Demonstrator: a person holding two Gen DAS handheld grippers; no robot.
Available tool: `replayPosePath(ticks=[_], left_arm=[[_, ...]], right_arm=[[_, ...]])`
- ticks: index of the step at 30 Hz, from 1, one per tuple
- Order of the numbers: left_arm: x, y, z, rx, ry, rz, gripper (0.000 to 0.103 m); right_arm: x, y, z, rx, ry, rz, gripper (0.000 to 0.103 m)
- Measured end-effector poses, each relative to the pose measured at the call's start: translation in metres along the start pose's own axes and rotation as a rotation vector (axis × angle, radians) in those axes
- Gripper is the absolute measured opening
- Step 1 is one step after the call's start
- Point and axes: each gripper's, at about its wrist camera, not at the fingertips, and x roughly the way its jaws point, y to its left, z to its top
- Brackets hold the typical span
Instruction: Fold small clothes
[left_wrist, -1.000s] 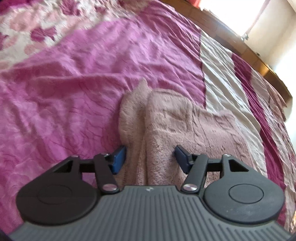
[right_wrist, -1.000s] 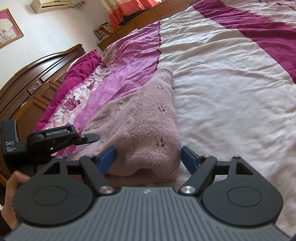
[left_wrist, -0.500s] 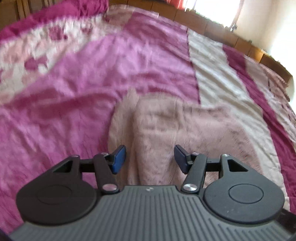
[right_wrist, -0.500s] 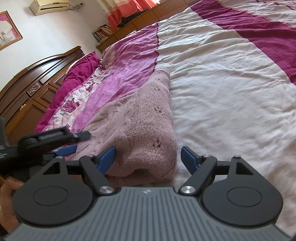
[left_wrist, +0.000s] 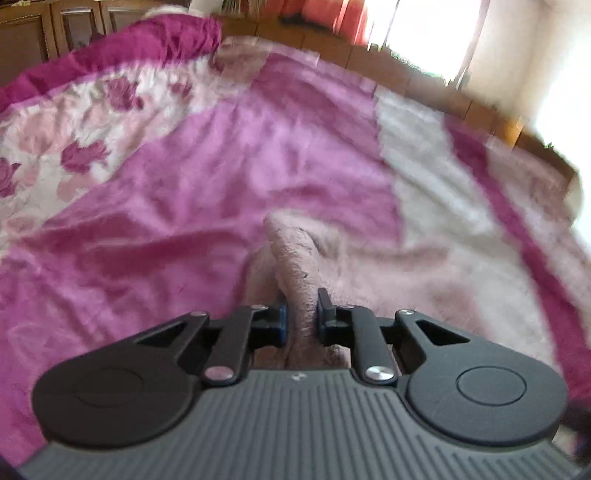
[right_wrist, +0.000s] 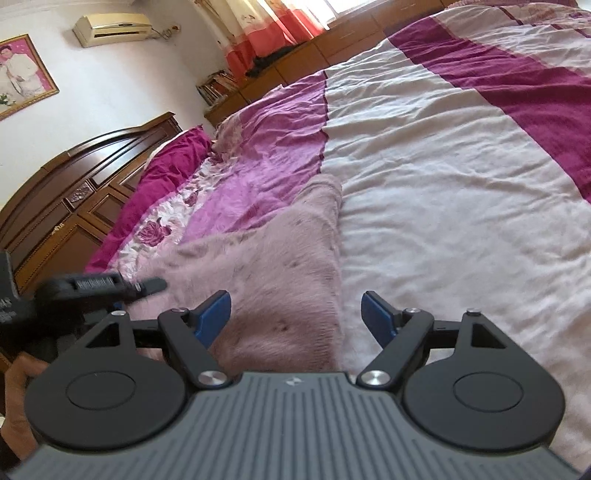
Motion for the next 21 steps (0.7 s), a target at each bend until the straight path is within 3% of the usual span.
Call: replayPosePath(ticks=[2, 8, 13, 21], left_arm=[[0.013, 0.007, -0.011, -0.005, 0.064, 0.027, 0.021], [0.009, 0.014, -0.014, -0.036, 0.057, 0.049, 0.038], [0.001, 0.020, -0.012, -0.083, 0.090, 0.018, 0.072], [-0.004, 0.026, -0.022, -0.137, 0.141, -0.025, 0.073]], right_arm=[[0.004, 0.000, -0.002, 0.007, 0.017, -0.003, 0.084], [0.009, 0.003, -0.009, -0.015, 0.049, -0.007, 0.084], [0.009, -0.001, -0.004, -0.005, 0.049, -0.009, 0.084], [0.011, -0.010, 0.002, 0.042, 0.086, 0.010, 0.089]])
